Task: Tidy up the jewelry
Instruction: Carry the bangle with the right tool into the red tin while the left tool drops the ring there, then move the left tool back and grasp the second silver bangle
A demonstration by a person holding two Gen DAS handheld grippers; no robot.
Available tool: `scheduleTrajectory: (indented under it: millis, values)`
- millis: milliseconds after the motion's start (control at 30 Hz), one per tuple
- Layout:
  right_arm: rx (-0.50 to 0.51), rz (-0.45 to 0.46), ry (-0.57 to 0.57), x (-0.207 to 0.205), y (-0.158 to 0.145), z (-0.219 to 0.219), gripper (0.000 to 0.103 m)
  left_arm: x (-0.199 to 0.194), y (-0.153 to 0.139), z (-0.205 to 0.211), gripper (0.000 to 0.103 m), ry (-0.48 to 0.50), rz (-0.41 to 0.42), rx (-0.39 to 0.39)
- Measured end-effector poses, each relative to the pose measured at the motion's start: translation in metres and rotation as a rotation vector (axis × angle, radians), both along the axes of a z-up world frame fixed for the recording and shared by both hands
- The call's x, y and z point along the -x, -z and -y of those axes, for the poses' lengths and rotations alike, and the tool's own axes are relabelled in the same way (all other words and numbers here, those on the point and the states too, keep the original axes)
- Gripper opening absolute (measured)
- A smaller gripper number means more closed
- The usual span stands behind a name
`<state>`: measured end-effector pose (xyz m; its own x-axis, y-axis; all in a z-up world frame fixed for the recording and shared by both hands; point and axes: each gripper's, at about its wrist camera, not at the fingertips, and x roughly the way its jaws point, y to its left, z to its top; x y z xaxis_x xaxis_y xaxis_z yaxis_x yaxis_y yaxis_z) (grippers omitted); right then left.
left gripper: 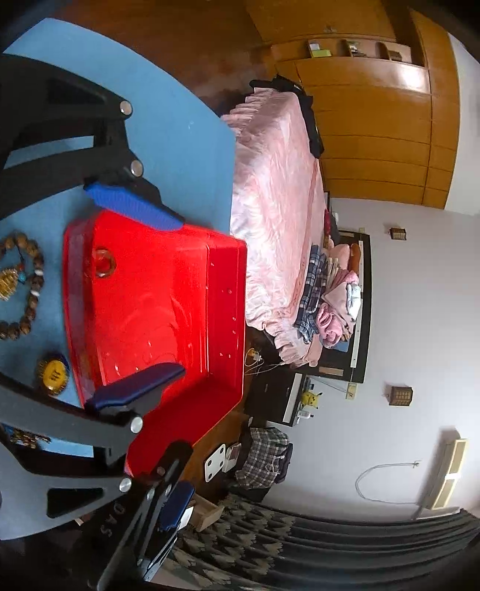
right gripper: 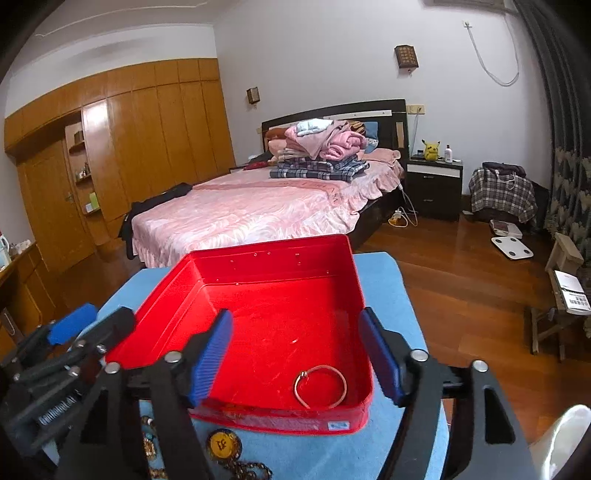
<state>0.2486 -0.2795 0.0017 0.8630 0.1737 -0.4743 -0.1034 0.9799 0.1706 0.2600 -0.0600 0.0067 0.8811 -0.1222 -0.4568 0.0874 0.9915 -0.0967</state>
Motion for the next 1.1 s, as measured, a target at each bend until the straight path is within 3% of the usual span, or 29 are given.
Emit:
scheduleTrajectory:
  millis: [300, 400, 600, 833, 1100]
  values:
    - [-0.017, 0.040, 0.048, 0.073, 0.001, 0.010, 0.075, 0.062, -0.002, -0.028, 0.078, -0.036, 0.004, -0.030]
    - [-0.025, 0.032, 0.053, 0.094, 0.008, 0.008, 0.075, 0.090, 0.008, -0.036, 0.078, -0.053, -0.007, -0.025]
    - [0.056, 0.047, 0.059, 0.136, 0.019, -0.004, 0.075, 0.132, 0.035, -0.034, 0.077, -0.056, -0.057, -0.050]
    - [0.083, 0.025, 0.042, 0.165, 0.038, -0.004, 0.075, 0.162, 0.076, -0.029, 0.062, -0.011, -0.164, -0.079]
    - [0.074, 0.017, 0.051, 0.168, 0.045, 0.001, 0.075, 0.155, 0.095, -0.030, 0.054, -0.023, -0.218, -0.043]
